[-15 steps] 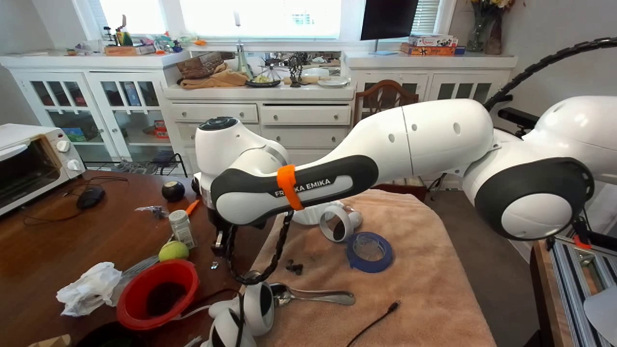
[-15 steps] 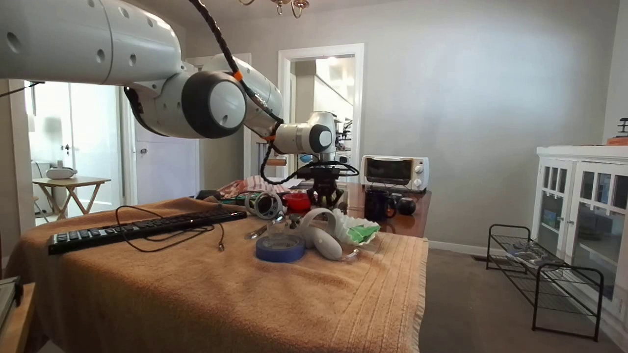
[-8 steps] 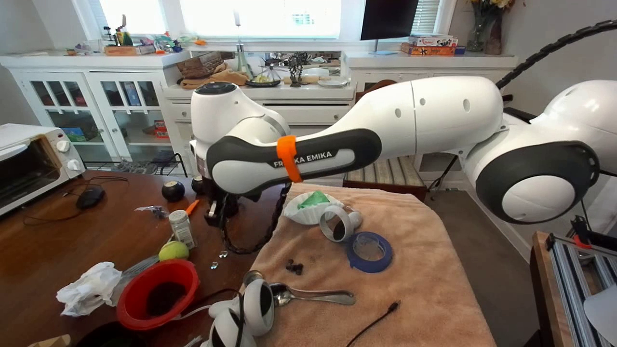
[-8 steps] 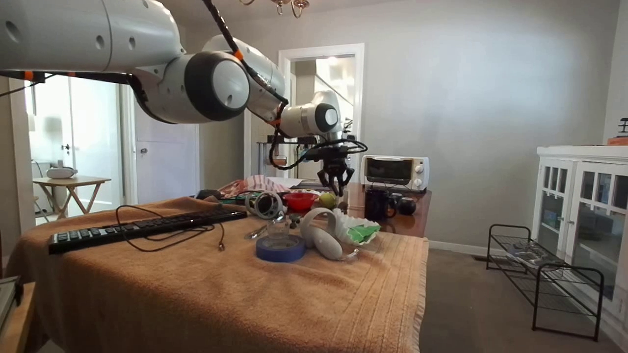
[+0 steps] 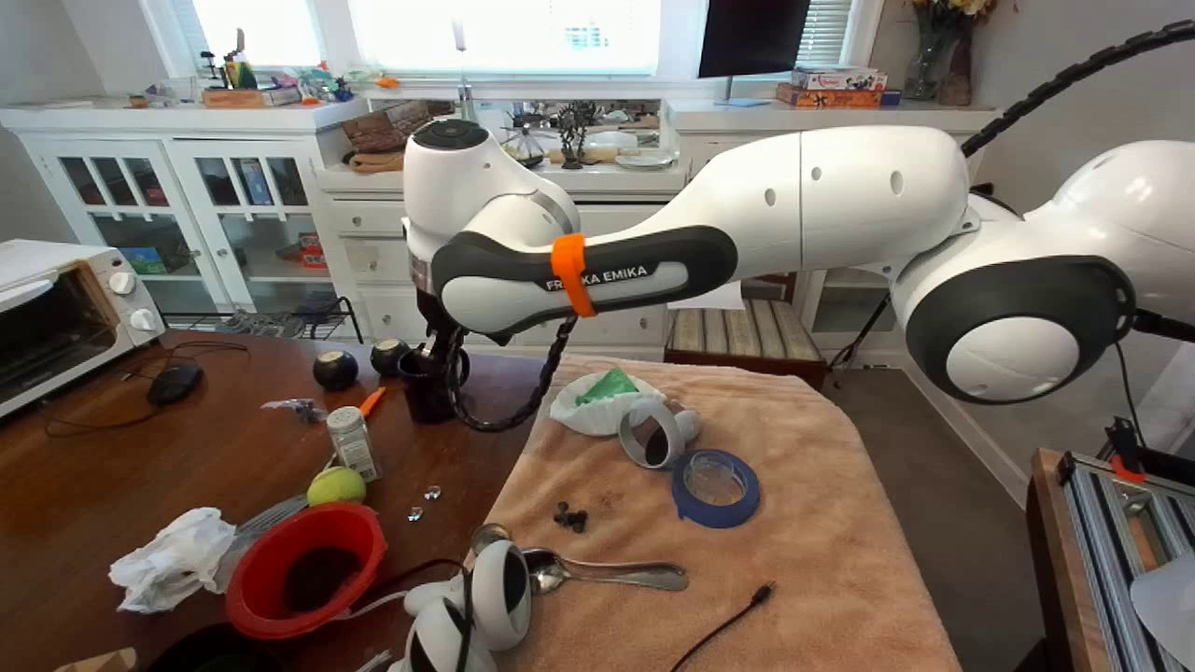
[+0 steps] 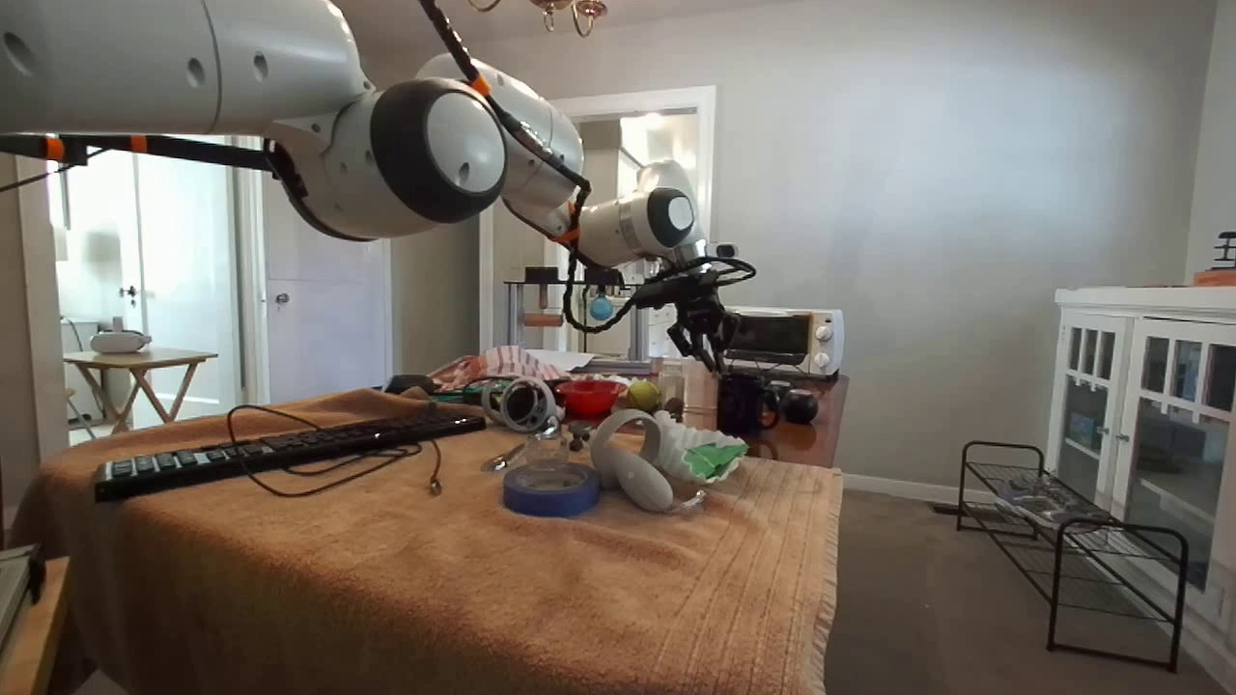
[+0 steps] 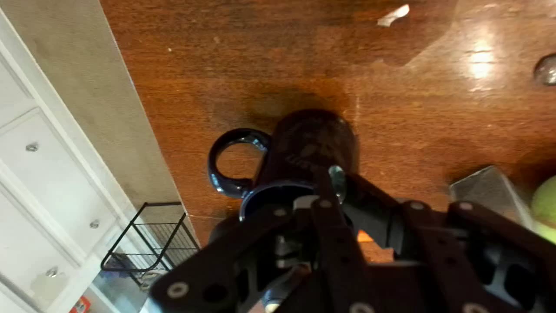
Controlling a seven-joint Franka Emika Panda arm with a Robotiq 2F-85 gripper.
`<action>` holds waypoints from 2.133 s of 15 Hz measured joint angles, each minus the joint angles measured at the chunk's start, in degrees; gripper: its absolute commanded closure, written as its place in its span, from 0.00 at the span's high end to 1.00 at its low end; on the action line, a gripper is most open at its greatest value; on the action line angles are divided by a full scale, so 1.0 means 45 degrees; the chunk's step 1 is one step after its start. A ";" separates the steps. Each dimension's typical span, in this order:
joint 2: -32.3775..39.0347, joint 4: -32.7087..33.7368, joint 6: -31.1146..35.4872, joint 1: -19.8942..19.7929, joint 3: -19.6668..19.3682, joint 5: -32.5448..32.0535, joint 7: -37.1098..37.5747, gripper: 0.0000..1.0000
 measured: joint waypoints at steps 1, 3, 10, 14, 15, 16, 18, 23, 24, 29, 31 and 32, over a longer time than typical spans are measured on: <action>0.0057 -0.0007 0.0309 -0.0094 -0.0082 -0.0046 0.0162 0.04; 0.0181 -0.0028 0.0918 -0.0274 -0.0193 -0.0082 0.0434 0.04; 0.0573 -0.0054 0.2622 -0.0625 -0.0200 -0.0083 0.1067 0.04; 0.0599 -0.0054 0.3136 -0.0608 -0.0195 -0.0083 0.1101 0.04; 0.0613 -0.0054 0.3237 -0.0606 -0.0186 -0.0083 0.1101 0.04; 0.0634 -0.0055 0.3289 -0.0604 -0.0173 -0.0082 0.1101 0.40; 0.0694 -0.0063 0.3309 -0.0603 -0.0113 -0.0068 0.1101 0.47; 0.0832 -0.0069 0.3332 -0.0570 0.0011 -0.0063 0.1100 0.84; 0.0833 -0.0068 0.3333 -0.0556 0.0011 -0.0064 0.1100 0.93; 0.0720 -0.0029 0.3300 -0.0452 0.0007 -0.0063 0.1152 1.00; 0.0492 -0.0024 0.2903 -0.0319 0.0175 0.0056 0.1157 1.00; 0.0321 -0.0019 0.2577 -0.0221 0.0308 0.0125 0.1157 1.00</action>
